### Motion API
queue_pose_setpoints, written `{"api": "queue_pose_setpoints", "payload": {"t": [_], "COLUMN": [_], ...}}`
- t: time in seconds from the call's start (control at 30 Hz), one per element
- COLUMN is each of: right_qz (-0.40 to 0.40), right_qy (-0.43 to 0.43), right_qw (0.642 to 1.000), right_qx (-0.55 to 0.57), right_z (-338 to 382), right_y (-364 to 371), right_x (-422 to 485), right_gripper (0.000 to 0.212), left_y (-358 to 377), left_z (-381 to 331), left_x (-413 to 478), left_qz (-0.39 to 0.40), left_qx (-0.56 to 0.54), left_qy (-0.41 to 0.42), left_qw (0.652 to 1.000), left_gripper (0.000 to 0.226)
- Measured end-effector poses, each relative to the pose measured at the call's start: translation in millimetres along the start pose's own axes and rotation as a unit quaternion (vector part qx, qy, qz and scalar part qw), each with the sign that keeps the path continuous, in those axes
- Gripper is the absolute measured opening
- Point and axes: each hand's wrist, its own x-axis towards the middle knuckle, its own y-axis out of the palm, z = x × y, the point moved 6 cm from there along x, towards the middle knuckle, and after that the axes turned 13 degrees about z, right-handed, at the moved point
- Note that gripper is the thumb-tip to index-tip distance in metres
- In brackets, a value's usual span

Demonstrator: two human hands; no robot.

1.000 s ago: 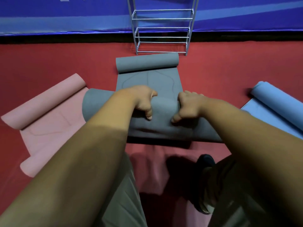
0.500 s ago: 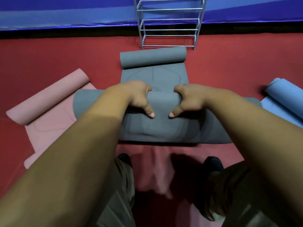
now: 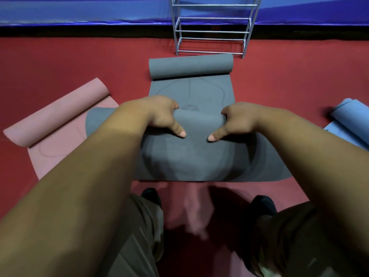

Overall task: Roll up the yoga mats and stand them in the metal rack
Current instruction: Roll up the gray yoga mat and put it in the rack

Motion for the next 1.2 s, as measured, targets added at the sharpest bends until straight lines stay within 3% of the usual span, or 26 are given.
{"api": "queue_pose_setpoints", "payload": {"t": [0.17, 0.37, 0.47, 0.63, 0.77, 0.9, 1.03, 1.2], "right_qz": [-0.040, -0.022, -0.018, -0.058, -0.092, -0.105, -0.084, 0.013], "right_qy": [-0.001, 0.000, -0.008, -0.017, -0.001, 0.011, 0.015, 0.001], "right_qw": [0.999, 1.000, 0.999, 0.998, 0.996, 0.994, 0.996, 0.999], "right_qx": [-0.008, 0.021, 0.031, 0.012, -0.007, -0.018, -0.034, -0.051], "right_z": [-1, -8, -13, -14, -17, -15, -11, -5], "right_y": [-5, -2, 0, -3, -3, 0, 2, 21], "right_x": [4, 1, 0, -3, -3, -4, -7, -9], "right_gripper": [0.081, 0.088, 0.082, 0.069, 0.069, 0.068, 0.071, 0.086], "left_y": [-1, -7, -5, 0, 7, 12, 18, 22], "left_z": [1, 0, 4, 5, 1, -2, -1, -2], "left_x": [8, 10, 9, 6, 6, 4, 1, 2], "left_qz": [-0.016, -0.038, -0.029, -0.021, -0.002, 0.009, 0.022, -0.006], "left_qx": [-0.010, 0.016, 0.014, 0.001, -0.016, -0.001, 0.022, 0.086], "left_qy": [0.002, -0.021, -0.029, -0.030, -0.015, -0.015, -0.011, -0.030], "left_qw": [1.000, 0.999, 0.999, 0.999, 1.000, 1.000, 0.999, 0.996], "left_gripper": [0.060, 0.069, 0.071, 0.068, 0.055, 0.060, 0.073, 0.075]}}
